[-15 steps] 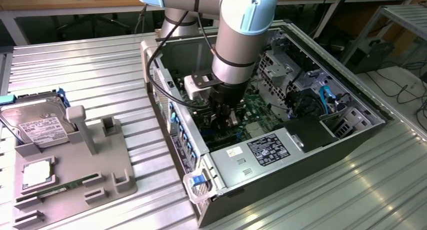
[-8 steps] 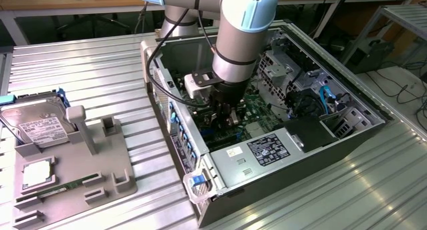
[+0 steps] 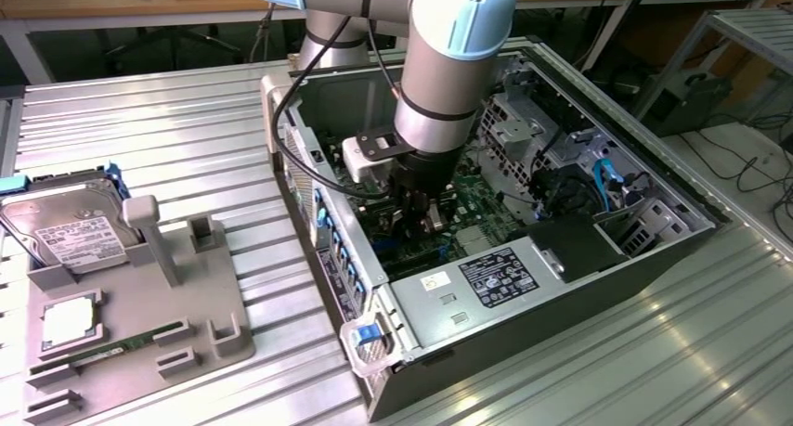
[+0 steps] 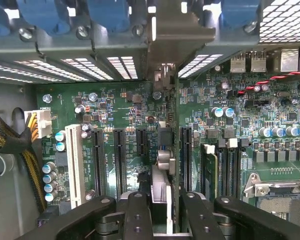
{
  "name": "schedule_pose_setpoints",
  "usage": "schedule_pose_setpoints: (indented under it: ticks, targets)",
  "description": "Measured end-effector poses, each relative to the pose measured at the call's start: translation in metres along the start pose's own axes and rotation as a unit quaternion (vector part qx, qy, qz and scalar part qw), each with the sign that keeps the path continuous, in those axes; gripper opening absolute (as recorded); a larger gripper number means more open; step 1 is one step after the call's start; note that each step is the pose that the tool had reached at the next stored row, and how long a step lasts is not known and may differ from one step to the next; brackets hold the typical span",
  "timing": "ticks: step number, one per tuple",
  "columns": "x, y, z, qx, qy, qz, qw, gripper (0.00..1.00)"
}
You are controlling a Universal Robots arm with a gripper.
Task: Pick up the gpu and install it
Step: 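Insert the gpu into the slot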
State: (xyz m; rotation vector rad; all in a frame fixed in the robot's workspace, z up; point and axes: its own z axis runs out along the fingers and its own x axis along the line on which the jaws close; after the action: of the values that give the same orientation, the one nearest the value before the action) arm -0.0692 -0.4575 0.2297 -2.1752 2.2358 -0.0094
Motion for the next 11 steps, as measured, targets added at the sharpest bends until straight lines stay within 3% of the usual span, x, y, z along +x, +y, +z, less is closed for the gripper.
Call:
schedule_pose_setpoints:
  ticks: [11]
  targets:
    - [-0.0028,0.0000,0.0000,0.0000,0.0003,-0.001,1.0000,0.28]
